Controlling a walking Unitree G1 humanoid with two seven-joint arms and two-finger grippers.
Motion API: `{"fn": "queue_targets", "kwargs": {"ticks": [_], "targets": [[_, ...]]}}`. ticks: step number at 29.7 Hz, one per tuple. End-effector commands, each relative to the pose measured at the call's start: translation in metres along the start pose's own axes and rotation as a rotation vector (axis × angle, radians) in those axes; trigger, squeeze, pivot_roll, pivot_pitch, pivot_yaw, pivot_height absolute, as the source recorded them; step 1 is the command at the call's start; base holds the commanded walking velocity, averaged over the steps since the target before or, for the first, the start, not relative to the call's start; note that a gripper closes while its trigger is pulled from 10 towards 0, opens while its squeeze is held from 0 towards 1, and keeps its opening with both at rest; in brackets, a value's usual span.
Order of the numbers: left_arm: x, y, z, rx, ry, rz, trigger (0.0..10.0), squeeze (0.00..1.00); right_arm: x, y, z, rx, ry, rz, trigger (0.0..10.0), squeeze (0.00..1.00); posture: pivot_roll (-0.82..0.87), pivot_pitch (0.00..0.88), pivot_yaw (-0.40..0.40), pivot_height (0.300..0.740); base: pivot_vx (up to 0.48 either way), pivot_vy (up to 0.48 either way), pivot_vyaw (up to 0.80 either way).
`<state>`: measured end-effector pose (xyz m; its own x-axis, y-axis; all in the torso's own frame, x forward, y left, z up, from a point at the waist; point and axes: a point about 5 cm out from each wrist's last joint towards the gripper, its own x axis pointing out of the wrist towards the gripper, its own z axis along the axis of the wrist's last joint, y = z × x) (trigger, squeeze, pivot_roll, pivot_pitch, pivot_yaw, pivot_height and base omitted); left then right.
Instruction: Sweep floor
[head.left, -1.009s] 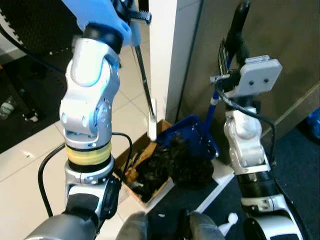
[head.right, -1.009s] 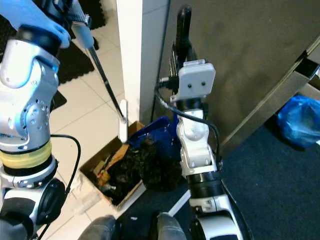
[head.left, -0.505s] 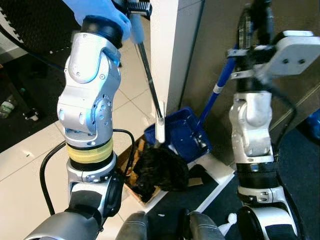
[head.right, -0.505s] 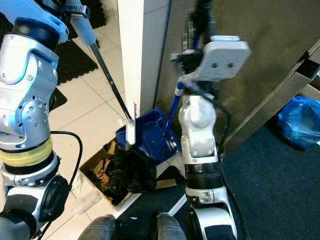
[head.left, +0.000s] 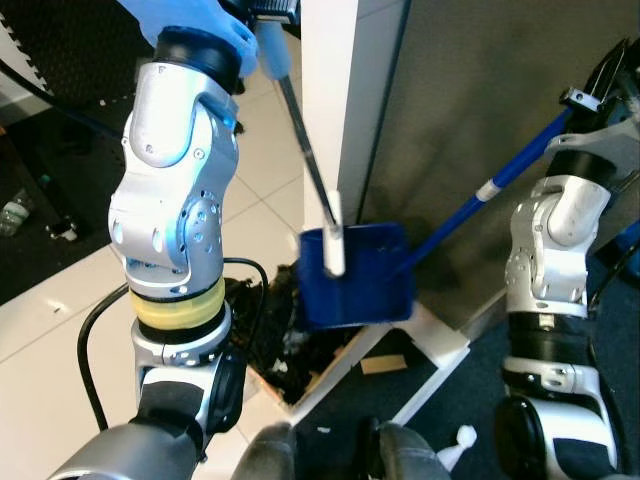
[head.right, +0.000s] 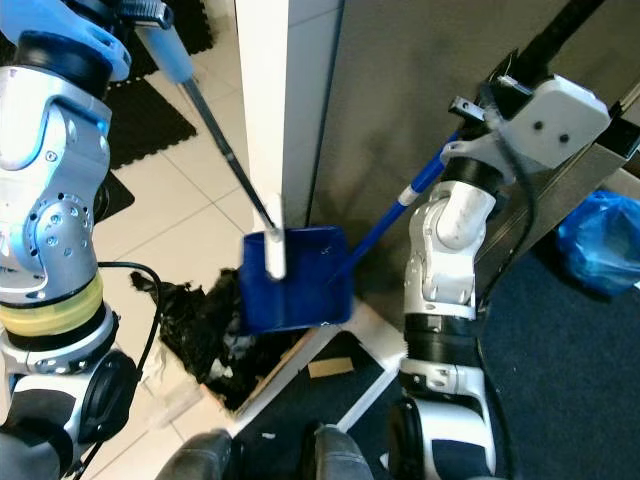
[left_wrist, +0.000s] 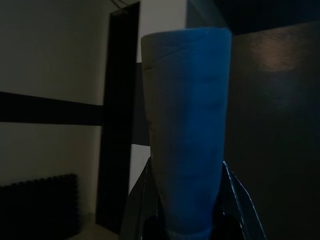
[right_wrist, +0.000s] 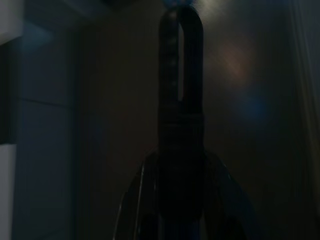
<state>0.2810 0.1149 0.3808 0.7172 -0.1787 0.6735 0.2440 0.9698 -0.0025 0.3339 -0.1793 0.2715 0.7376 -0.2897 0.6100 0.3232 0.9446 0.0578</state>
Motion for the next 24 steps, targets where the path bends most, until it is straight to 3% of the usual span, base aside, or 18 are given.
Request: {"fn": "queue_targets", "kwargs": {"ticks": [1,7,14,16,18,19,24], "targets": [[-0.001,-0.003,0.011,0.038,-0.059,-0.024,10.0,0.0,-0.003,0.006,0.011,-0.036,-0.088,0.036,10.0,0.0,0.15,0.11,-0.045,0.74,0.0,0.0,0.0],[-0.001,-0.003,0.011,0.038,-0.059,-0.023,10.0,0.0,-0.01,0.011,0.008,-0.098,-0.114,0.056,10.0,0.0,0.15,0.108,-0.046,0.74,0.0,0.0,0.0],[0.0,-0.005,0.004,0.015,-0.041,-0.024,10.0,0.0,-0.001,-0.016,0.003,-0.224,-0.135,-0.012,10.0,0.0,0.14,0.115,-0.047,0.74,0.0,0.0,0.0],[0.0,-0.006,0.0,-0.003,-0.029,-0.021,10.0,0.0,0.0,-0.022,-0.003,-0.213,-0.092,-0.028,10.0,0.0,0.14,0.117,-0.045,0.74,0.0,0.0,0.0],[-0.001,-0.004,-0.011,-0.057,0.014,-0.006,10.0,0.0,-0.003,-0.038,-0.02,-0.162,0.03,-0.075,10.0,0.0,0.13,0.119,-0.043,0.74,0.0,0.0,0.0],[-0.001,-0.004,-0.011,-0.057,0.014,-0.006,10.0,0.0,-0.003,-0.038,-0.02,-0.162,0.03,-0.075,10.0,0.0,0.13,0.119,-0.043,0.74,0.0,0.0,0.0],[-0.003,-0.001,-0.037,-0.17,0.128,0.025,10.0,0.0,-0.014,-0.068,-0.05,-0.101,0.237,-0.182,10.0,0.0,0.12,0.121,-0.038,0.74,0.0,0.0,0.0]]}}
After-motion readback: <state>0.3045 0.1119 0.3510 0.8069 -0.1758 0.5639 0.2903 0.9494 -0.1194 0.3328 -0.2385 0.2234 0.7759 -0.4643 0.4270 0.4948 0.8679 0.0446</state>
